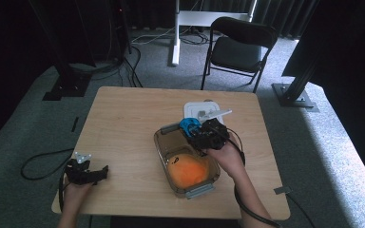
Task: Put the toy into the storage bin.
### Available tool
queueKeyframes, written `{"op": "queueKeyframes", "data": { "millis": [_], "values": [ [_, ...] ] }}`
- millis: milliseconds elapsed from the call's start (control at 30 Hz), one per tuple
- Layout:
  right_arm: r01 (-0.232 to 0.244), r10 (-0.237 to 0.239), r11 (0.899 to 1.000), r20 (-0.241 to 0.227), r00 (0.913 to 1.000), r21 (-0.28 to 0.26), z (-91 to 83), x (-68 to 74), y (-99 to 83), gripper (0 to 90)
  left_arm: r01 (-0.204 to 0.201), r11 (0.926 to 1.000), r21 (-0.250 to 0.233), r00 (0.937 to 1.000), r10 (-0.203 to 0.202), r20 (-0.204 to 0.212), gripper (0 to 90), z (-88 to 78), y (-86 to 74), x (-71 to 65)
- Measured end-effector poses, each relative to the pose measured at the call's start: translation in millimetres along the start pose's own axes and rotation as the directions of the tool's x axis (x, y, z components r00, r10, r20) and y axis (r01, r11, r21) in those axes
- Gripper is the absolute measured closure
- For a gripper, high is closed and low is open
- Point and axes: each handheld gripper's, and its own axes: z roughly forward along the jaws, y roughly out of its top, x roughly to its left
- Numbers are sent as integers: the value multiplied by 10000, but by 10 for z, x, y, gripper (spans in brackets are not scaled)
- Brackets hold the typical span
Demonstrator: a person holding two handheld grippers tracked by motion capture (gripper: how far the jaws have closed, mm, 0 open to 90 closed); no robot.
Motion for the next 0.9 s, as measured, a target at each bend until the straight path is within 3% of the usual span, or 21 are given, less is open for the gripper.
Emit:
{"op": "queueKeyframes", "data": {
  "millis": [267,733,900],
  "values": [
    [-114,122,9997,-373,9992,212,146,114,-57,250,5,10000,5,10000,-5,-2,3,0,1,0],
    [-489,524,9969,-576,9970,611,271,68,-158,250,-15,10000,-3,10000,15,10,3,2,2,2],
    [-545,578,9949,-367,9977,848,344,54,-179,250,-29,10000,2,10000,29,3,3,1,2,3]
  ]
}}
